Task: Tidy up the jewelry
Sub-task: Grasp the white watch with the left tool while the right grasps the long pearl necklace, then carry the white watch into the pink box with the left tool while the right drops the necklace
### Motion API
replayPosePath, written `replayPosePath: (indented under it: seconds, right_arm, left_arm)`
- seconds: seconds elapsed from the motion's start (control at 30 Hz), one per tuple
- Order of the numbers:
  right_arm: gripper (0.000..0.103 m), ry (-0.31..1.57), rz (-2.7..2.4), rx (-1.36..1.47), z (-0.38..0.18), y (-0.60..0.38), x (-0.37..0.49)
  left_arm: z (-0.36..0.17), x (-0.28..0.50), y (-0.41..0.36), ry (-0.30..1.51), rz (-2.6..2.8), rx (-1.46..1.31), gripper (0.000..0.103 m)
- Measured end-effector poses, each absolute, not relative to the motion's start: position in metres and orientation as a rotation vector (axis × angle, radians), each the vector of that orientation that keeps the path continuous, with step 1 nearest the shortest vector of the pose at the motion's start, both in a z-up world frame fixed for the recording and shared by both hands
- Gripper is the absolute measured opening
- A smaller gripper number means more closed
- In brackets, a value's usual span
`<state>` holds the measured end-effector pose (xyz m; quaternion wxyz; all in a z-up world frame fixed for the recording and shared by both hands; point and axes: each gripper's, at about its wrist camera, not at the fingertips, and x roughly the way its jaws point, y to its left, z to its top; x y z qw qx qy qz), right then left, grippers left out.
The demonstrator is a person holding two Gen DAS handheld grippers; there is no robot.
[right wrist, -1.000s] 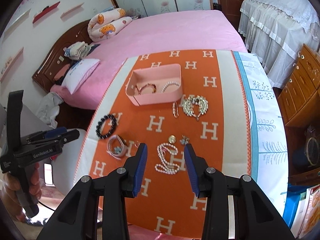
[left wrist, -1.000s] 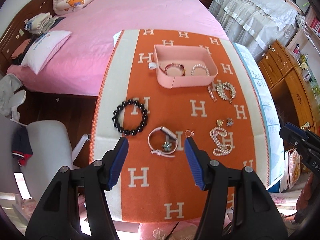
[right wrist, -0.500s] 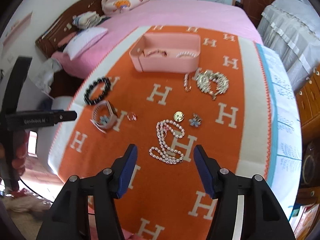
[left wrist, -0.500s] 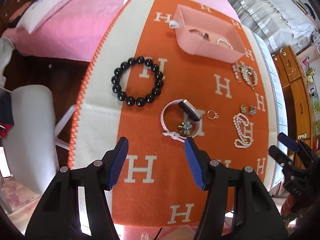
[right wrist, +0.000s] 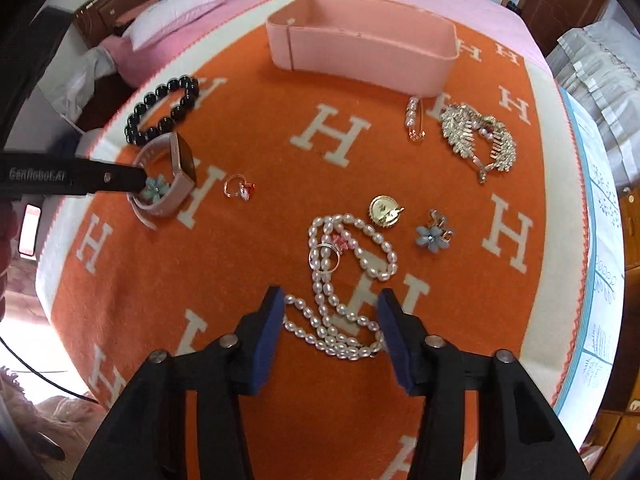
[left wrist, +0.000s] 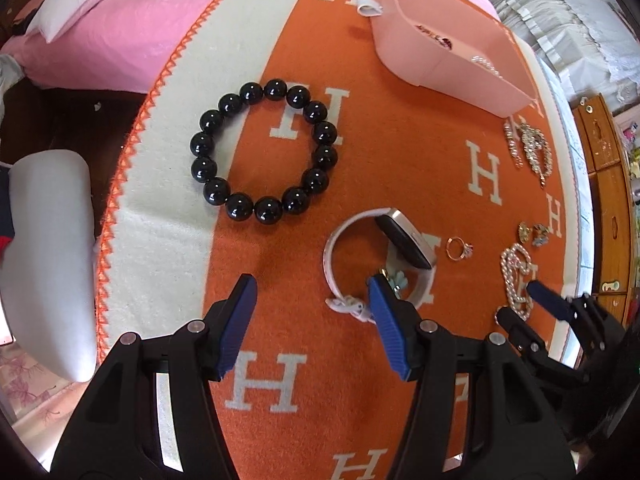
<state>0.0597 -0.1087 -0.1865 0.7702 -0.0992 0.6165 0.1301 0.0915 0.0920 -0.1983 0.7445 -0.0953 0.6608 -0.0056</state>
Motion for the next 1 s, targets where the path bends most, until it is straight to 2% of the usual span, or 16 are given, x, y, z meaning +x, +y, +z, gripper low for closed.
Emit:
replayPosePath:
  seconds: [0.07, 0.13, 0.17, 0.2, 0.23, 0.27, 0.3, 0.33, 0.53, 0.67, 1.0]
  right_arm:
    - [0.027, 1.355, 0.310, -0.181, -0.186, -0.107, 0.061]
    - [0.018, 1.380, 0.326, -0.130, -0.187, -0.108, 0.063]
    - [0.013, 1.393, 0.335, -0.096, -0.188, -0.111, 0.065]
    - [0.013, 1.402, 0.337, -0.067, -0.188, -0.113, 0.067]
    - [0.013, 1.406, 0.338, -0.048, -0.189, -0.115, 0.067]
    - [0.012, 1.410, 0.342, -0.026, -0.189, -0.117, 0.069]
    - [0.010, 1.416, 0.346, 0.007, -0.188, -0.122, 0.071]
    - [0.004, 1.418, 0.353, 0.036, -0.187, -0.125, 0.072]
    - [0.004, 1.397, 0.366, 0.141, -0.171, -0.145, 0.062]
    - [0.004, 1.339, 0.376, 0.172, -0.141, -0.154, 0.055]
    - [0.004, 1.155, 0.403, 0.254, -0.036, -0.164, 0.048]
  left_arm:
    - [-0.201, 0.095, 0.089, 1.450, -0.001, -0.197, 0.054]
    - [-0.202, 0.098, 0.083, 1.449, 0.006, -0.172, 0.050]
    - [-0.203, 0.099, 0.081, 1.448, 0.014, -0.157, 0.044]
    - [-0.203, 0.101, 0.077, 1.447, 0.023, -0.129, 0.039]
    - [-0.203, 0.102, 0.073, 1.445, 0.019, -0.112, 0.025]
    - [-0.203, 0.103, 0.070, 1.445, 0.017, -0.093, 0.006]
    - [-0.204, 0.104, 0.068, 1.450, 0.021, -0.077, 0.001]
    - [-0.204, 0.105, 0.065, 1.451, 0.032, -0.054, 0.001]
    - [-0.188, 0.102, 0.057, 1.400, 0.024, -0.059, 0.000]
    - [-0.163, 0.096, 0.053, 1.351, 0.008, -0.063, 0.000]
    - [-0.056, 0.085, 0.063, 1.193, -0.060, -0.059, 0.000]
